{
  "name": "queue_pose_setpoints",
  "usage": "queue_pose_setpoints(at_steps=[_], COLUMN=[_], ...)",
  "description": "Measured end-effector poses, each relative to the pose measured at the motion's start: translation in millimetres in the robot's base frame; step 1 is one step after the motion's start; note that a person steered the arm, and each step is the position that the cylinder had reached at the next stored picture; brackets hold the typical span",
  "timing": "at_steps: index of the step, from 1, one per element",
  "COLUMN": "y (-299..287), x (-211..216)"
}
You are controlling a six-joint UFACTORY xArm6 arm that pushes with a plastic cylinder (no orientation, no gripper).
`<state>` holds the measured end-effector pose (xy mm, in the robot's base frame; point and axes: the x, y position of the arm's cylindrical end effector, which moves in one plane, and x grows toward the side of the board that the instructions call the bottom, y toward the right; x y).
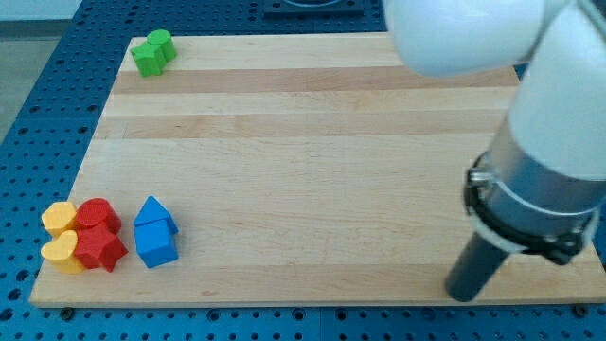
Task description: Push the yellow heart towards the top left side of the red star
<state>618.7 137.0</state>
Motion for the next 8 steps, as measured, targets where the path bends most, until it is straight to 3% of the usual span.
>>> queue_pose_setpoints(at_steps=[4, 5, 7, 8], y=[-402, -439, -442, -441], x=[-1, -3, -12, -37])
